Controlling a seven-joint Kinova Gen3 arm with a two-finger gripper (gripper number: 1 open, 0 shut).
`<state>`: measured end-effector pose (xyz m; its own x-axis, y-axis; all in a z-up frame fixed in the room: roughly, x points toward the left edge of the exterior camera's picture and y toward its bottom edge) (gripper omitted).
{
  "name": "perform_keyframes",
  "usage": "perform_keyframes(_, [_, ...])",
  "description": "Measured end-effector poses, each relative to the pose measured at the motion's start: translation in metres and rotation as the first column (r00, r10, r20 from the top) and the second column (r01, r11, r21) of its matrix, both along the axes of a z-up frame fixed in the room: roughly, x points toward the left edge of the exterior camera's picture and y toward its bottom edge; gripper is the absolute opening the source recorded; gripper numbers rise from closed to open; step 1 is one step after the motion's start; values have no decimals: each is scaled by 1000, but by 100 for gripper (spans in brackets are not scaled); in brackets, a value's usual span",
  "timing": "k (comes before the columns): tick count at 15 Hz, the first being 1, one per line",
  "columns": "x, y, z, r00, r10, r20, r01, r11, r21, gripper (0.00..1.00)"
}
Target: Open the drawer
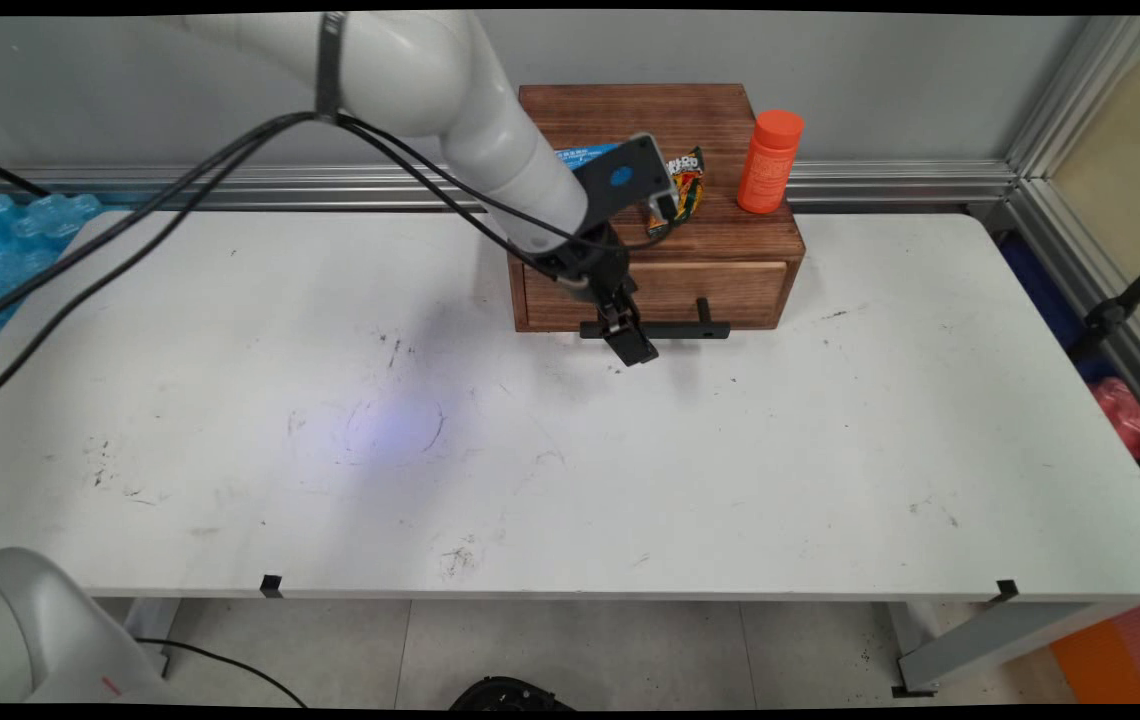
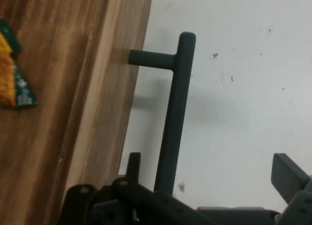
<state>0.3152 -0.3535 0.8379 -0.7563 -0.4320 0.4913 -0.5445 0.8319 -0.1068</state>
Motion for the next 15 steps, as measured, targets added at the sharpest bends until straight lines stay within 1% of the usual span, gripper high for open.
perform_keyframes(7, [-18, -10, -32, 997, -34, 68, 31, 999, 33, 100])
perform_keyframes(15, [-26, -14, -55, 992, -65, 112, 59, 996, 60, 100])
